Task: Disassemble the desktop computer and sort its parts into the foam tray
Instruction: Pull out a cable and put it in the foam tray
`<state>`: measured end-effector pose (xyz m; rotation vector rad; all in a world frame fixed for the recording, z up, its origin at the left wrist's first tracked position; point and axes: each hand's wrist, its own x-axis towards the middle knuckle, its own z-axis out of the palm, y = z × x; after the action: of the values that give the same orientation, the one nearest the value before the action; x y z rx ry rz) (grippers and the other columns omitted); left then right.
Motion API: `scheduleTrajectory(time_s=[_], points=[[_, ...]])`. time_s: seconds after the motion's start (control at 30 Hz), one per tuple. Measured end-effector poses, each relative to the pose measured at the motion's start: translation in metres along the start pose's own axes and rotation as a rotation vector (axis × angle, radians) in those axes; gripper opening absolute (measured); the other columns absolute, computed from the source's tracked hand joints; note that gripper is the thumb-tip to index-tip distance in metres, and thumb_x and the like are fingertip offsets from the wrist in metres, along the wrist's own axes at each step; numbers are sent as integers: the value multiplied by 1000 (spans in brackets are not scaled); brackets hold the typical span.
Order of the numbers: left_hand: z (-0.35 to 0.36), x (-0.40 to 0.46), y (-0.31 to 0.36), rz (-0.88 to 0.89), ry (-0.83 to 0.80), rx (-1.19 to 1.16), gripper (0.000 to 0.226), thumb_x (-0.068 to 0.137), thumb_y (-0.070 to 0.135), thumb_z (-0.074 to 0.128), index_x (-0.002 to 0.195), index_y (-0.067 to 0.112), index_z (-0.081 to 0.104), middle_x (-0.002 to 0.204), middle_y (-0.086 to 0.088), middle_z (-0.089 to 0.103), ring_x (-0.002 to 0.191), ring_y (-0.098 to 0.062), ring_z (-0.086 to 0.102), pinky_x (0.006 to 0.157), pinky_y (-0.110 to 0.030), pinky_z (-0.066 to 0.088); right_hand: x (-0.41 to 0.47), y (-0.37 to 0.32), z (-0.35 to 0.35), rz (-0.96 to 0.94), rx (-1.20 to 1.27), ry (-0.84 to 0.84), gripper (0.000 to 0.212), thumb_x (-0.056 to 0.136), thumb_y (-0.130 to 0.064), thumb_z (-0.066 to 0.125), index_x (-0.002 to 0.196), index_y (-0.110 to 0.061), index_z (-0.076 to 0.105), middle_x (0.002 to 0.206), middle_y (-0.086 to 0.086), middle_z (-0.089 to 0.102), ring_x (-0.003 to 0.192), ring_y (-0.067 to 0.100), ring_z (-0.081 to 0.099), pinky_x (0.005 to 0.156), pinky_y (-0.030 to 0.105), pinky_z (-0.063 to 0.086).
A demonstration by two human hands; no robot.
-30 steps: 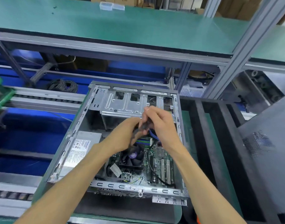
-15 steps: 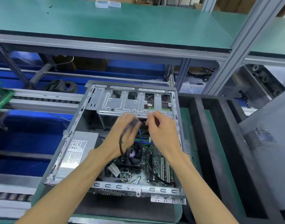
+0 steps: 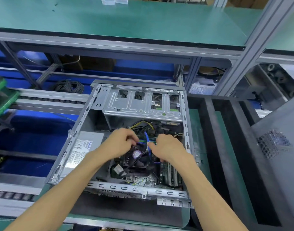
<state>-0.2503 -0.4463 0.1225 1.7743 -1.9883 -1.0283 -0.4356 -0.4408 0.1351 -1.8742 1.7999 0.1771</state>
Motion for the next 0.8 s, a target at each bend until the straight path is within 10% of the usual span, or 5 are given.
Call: scheduleTrajectory(time_s=[0.23, 0.5, 0.67, 0.8], points=[[14, 41, -6, -102, -9, 415, 48, 93, 3, 44, 135, 19, 60, 137, -13, 58, 125, -32, 51, 106, -41, 42, 1, -10, 9, -6, -39, 64, 65, 85, -80, 51, 65, -18, 52, 68, -1, 57, 67, 25, 59, 63, 31, 47], [19, 55, -8, -85, 142, 560, 23, 94, 29, 56, 108, 23, 74, 106, -8, 73, 103, -30, 63, 89, -36, 37, -9, 1, 2, -9, 183, 228, 42, 91, -43, 60, 59, -18, 48, 55, -2, 46, 57, 25, 49, 57, 30, 43], [21, 59, -6, -65, 220, 515, 31, 89, 50, 64, 97, 22, 77, 92, -6, 74, 95, -27, 66, 96, -38, 41, -10, -2, 4, -84, 201, 305, 28, 98, -33, 56, 123, -22, 49, 106, 4, 60, 91, 32, 61, 68, 35, 38], [21, 58, -7, -56, 160, 387, 23, 90, 38, 65, 88, 19, 78, 84, -6, 72, 91, -30, 66, 82, -36, 43, -3, -8, 9, -84, 101, 247, 27, 101, -27, 47, 125, -24, 62, 119, 6, 64, 107, 35, 63, 76, 36, 43]])
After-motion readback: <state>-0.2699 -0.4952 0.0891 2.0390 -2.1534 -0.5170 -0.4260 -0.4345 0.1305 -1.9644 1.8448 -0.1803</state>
